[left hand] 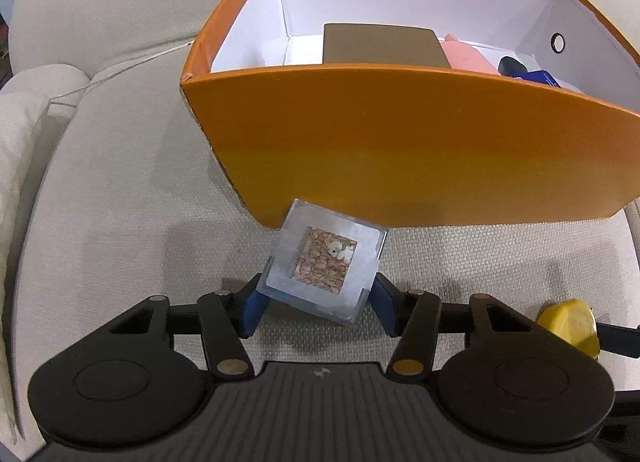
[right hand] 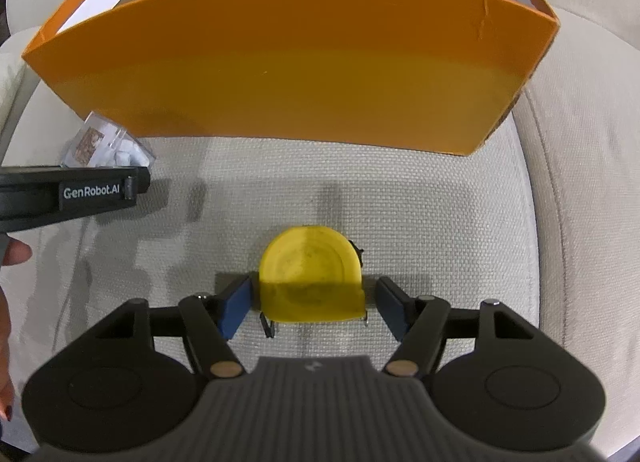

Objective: Organize rigid objects
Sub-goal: 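Grasp the clear cube box with the left tool while the right tool grasps the yellow tape measure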

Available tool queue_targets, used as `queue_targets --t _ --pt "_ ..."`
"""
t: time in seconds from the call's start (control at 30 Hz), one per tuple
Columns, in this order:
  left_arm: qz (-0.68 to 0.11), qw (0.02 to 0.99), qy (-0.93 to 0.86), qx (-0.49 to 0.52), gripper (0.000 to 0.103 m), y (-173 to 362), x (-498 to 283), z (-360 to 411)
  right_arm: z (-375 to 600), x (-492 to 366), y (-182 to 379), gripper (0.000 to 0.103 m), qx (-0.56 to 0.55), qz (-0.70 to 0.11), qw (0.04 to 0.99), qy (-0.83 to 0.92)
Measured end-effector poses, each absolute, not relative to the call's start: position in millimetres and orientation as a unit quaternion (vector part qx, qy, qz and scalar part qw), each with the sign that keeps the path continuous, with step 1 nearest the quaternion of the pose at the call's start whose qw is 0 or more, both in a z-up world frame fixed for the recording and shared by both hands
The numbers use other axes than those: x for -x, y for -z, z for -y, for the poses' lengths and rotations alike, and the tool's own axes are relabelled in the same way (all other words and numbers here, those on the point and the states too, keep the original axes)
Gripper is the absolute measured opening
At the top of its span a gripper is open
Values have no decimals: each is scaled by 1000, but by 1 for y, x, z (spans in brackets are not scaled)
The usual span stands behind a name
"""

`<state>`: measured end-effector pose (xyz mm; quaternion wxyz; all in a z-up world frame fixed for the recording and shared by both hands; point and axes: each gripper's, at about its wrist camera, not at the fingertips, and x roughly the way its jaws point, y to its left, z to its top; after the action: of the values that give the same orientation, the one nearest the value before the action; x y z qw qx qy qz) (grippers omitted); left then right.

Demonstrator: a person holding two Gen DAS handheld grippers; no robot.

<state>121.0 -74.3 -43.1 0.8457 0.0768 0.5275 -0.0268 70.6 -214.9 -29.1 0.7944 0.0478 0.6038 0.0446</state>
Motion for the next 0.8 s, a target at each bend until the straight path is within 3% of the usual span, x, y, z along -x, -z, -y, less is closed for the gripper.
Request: queue_targets --t 0.33,0.37,0.43,0.8 --pt "-530 844 28 -76 61 44 -125 76 198 -71 26 69 -20 -604 795 -46" --pt "-532 843 28 -74 61 44 -126 75 197 -71 26 68 -18 -605 795 -45" --pt "-536 841 30 -66 60 45 -125 73 197 -71 25 56 -20 -602 797 -43" --pt "-522 851 38 -52 54 26 -113 65 204 -64 15 56 -48 -586 808 -42"
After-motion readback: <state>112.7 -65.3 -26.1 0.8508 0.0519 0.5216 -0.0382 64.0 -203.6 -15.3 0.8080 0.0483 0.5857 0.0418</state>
